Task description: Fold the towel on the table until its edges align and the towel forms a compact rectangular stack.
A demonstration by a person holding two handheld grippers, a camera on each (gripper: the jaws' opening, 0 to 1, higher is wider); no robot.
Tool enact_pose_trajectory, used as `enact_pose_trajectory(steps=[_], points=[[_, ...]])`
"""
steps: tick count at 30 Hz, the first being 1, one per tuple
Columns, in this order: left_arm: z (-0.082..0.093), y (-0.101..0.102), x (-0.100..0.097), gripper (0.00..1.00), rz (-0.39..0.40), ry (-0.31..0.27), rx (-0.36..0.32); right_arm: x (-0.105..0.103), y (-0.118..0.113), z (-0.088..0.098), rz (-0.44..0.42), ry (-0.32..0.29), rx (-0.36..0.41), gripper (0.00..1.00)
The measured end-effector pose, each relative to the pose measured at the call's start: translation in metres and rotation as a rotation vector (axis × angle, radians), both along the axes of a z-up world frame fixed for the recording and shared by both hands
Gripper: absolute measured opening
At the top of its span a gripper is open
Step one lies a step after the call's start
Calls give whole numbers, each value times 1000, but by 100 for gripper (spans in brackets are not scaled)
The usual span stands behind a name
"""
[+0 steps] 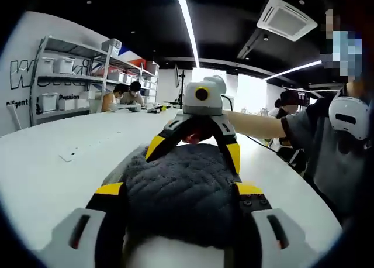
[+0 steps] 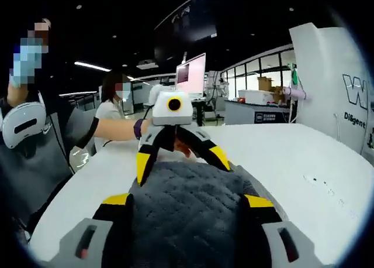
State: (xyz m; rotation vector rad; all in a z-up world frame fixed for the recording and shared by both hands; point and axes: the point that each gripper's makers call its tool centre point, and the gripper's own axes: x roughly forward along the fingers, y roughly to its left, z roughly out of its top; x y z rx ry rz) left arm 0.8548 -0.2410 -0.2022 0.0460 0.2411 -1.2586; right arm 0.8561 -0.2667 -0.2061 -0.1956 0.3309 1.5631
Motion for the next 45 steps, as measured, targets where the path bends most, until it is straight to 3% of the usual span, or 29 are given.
enact_pose_trajectory(steps=[4,12,17,22,25,27,28,30,31,36,41,45], points=[[0,1,1,79,-12,28,-30,3,-5,-1,-20,30,30,84],[-3,4,0,79,-27,28,-38,-3,-13,-1,-17,52,90,84],[-5,7,0,80,-20,36,-36,-4,-26,-1,-34,57,96,85],[-4,5,0,80,-16,42,-37,-6,-23,-1,-59,27,73,85],[6,7,1,84,15,66,-102,-7,-26,7,-74,39,77,89],[13,9,1,88,40,47,-127,-7,-27,21,-94,52,127,95],[23,11,0,91,55,45,-172,-7,-30,29,-103,55,155,96],[36,18,4,94,98,17,-214,-3,-38,37,-140,10,159,96],[40,22,3,94,106,-3,-207,-2,-42,40,-153,-21,153,96],[57,40,-8,95,152,-57,-177,-13,-61,57,-202,-53,165,97],[67,56,-34,96,214,-104,-118,-26,-88,54,-321,-163,31,96],[50,76,-58,97,323,-87,19,-46,-101,47,-405,-201,-70,99]])
